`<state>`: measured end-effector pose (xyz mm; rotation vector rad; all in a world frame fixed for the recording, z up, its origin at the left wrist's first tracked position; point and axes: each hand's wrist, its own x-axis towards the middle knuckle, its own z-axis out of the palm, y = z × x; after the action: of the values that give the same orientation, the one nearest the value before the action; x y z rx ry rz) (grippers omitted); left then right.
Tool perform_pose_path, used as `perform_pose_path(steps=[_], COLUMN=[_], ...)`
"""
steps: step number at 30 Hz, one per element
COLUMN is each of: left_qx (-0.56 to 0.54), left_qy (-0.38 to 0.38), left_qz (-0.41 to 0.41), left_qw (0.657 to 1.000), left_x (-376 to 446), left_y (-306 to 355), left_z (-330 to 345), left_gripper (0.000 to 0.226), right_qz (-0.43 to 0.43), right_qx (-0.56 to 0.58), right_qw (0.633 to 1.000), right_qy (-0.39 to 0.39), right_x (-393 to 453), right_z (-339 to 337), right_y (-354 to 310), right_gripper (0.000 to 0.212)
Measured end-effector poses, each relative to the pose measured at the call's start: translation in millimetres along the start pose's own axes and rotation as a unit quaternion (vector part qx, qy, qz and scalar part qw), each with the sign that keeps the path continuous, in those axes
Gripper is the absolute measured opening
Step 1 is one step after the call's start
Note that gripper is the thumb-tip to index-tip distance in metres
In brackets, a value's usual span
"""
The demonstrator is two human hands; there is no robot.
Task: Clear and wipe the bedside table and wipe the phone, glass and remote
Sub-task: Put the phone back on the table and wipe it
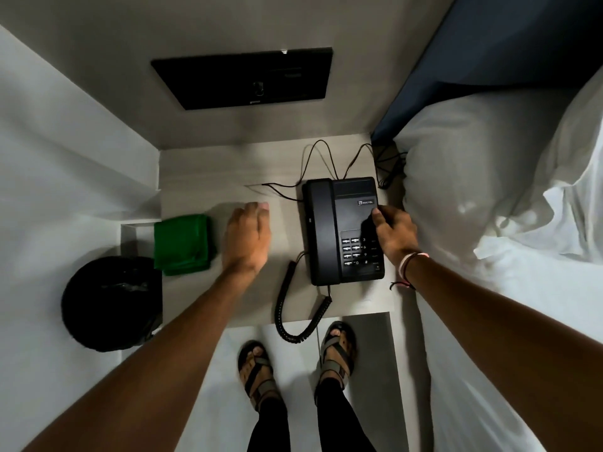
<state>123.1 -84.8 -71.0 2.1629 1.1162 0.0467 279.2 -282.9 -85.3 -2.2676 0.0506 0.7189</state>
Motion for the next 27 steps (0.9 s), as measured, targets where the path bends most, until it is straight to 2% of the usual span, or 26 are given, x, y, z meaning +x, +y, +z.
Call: perform_pose_path(steps=[5, 9, 13, 18, 22, 25, 27], left_qx=[0.091, 0.153, 0.075, 0.044, 0.031, -0.042, -0.13], left_qy=[0.067, 0.062, 0.018, 0.042, 0.056, 0.064, 0.063], left_qz=[-0.023, -0.082, -0.152, -0.183, -0.197, -0.201, -0.19], left_qw=[0.993, 0.983, 0.985, 0.981, 0.978, 0.977, 0.971], left_x=[5, 9, 11, 14, 20, 20, 19], left_y=[-59, -104, -122, -133, -130, -127, -124], left_z=[-56, -83, -88, -87, -89, -89, -88], left_gripper=[0.028, 0.036, 0.044, 0.052, 0.048, 0.045, 0.043], right_qz=[-0.008, -0.043, -0.073, -0.074, -0.091, -0.127, -0.194], right_qx=[-0.044, -0.095, -0.119, -0.161, -0.203, -0.241, -0.233], right_qw=[0.999, 0.994, 0.99, 0.983, 0.971, 0.951, 0.941], right_qy=[-0.022, 0.019, 0.034, 0.039, 0.085, 0.146, 0.148], right_x=[-10, -13, -14, -15, -20, -26, -31], right_z=[1, 5, 8, 15, 19, 19, 20], right_y=[3, 0, -3, -9, -15, -24, -34], right_gripper=[0.037, 0.04, 0.041, 0.046, 0.048, 0.046, 0.042])
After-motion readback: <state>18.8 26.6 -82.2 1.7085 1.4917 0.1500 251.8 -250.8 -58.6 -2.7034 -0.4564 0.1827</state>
